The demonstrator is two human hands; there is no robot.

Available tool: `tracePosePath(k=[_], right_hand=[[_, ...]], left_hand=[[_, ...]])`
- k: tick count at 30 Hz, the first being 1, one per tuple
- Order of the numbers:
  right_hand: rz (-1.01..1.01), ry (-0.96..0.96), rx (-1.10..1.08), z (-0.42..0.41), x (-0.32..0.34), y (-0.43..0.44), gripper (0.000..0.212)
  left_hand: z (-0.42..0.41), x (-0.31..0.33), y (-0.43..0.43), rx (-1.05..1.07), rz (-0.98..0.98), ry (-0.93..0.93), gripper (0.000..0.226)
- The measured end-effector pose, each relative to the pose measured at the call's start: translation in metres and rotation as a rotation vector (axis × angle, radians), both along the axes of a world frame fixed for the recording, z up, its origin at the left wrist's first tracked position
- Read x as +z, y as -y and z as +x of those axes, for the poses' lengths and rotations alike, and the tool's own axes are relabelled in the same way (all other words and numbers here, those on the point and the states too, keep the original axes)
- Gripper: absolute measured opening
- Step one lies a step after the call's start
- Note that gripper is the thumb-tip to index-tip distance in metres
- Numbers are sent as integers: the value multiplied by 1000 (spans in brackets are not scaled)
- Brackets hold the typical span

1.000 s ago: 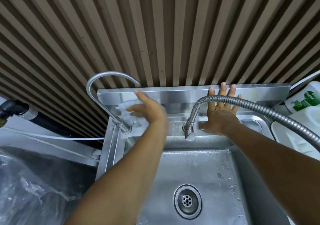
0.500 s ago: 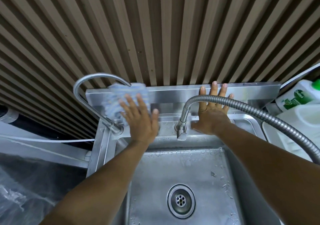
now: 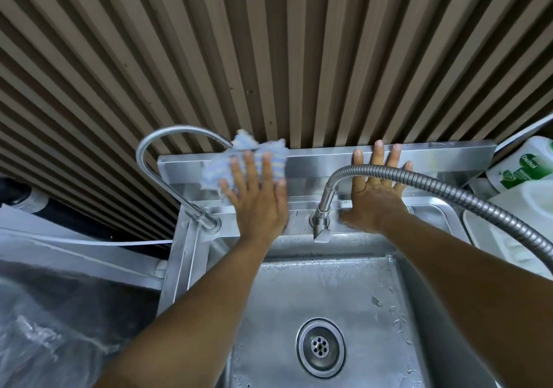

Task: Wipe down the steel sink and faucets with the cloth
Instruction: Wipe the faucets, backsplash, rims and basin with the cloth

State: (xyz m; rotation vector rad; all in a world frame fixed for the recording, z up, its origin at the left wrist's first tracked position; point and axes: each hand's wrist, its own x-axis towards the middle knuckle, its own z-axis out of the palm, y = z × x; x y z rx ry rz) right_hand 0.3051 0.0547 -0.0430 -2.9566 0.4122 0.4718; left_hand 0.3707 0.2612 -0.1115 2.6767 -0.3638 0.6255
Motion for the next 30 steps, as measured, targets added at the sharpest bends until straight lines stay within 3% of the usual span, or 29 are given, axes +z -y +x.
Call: tracePosePath(k=[2,7,9,13,15,19,21,23,26,30], right_hand=[[1,2,-1,0,0,0,139],[2,6,4,0,-1,0,137],[4,7,-3,0,-1,0,137],[13,17,-4,0,-3,0,137],[11,19,-6,1,-3,0,138],[6,20,-9,0,-3,-1,138],[10,33,-2,0,-4,0,137],[3,50,6,0,-6,0,137],[-3,56,14,0,-7,1,138],[-9,52,21,0,-9,3,136]], left_hand=[[5,5,-6,175,-237,-108,65],[54,68,-24,624,-958,-114,65],[69,82,-33,763,-1139,-194,67],[58,90,-18,763,-1274,-245,69],[40,91,12,740,-1441,-339,73],[0,99,72,710,-1768,-679,86],[-5,96,85,679,-1929,-871,103],[4,97,78,639,-2017,-925,111],[21,101,52,687,-2106,-784,99],[37,90,11,775,-1861,-565,114]])
